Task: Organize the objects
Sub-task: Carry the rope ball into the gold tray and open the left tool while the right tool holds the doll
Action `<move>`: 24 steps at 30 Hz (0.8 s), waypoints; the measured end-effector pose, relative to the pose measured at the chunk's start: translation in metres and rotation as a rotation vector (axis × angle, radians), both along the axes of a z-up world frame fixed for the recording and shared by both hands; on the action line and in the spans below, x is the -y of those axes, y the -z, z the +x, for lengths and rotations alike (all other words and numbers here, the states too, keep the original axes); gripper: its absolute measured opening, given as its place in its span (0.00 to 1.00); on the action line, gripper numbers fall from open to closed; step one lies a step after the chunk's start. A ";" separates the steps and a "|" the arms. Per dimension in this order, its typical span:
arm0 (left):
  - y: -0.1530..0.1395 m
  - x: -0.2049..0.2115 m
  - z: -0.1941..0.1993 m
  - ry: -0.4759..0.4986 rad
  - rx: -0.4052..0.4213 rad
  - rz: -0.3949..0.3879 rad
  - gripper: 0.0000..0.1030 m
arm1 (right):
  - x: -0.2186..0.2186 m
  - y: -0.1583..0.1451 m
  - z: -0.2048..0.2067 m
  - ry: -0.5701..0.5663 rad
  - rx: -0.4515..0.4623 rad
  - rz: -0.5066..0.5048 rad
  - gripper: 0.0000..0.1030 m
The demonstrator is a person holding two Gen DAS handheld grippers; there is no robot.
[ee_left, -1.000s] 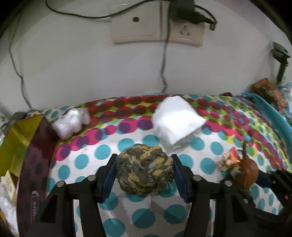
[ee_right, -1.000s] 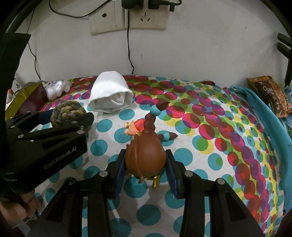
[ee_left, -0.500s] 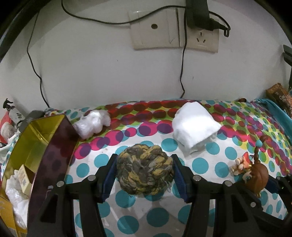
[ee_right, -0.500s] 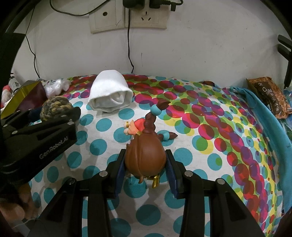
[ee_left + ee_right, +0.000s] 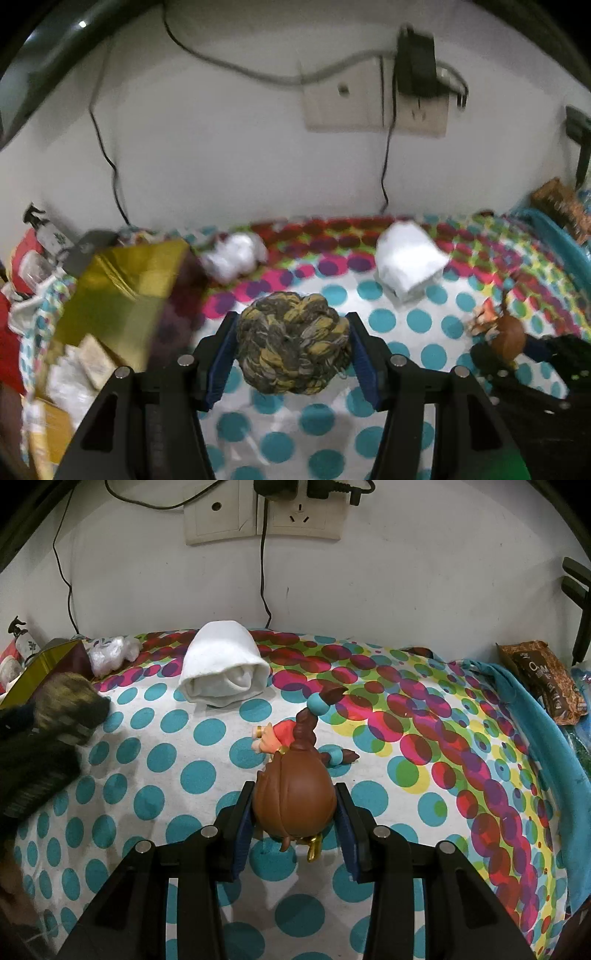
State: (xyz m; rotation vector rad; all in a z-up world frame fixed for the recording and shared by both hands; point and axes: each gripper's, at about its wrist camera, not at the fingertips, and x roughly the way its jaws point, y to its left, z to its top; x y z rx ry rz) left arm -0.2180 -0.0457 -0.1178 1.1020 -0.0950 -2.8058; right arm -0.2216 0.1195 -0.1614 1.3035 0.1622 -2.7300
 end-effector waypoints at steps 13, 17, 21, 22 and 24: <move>-0.057 0.110 0.024 -0.131 0.073 0.050 0.56 | 0.001 -0.001 -0.004 0.000 -0.005 0.028 0.38; -0.036 0.142 0.022 -0.202 0.137 0.107 0.56 | 0.001 -0.002 -0.004 0.000 -0.005 0.027 0.38; -0.020 0.160 0.019 -0.242 0.172 0.143 0.56 | 0.004 -0.003 -0.003 0.000 -0.005 0.029 0.38; -0.017 0.163 0.018 -0.250 0.177 0.146 0.56 | 0.003 -0.003 -0.003 0.000 -0.005 0.030 0.38; -0.013 0.167 0.015 -0.259 0.188 0.149 0.56 | 0.004 -0.003 -0.003 0.000 -0.005 0.030 0.38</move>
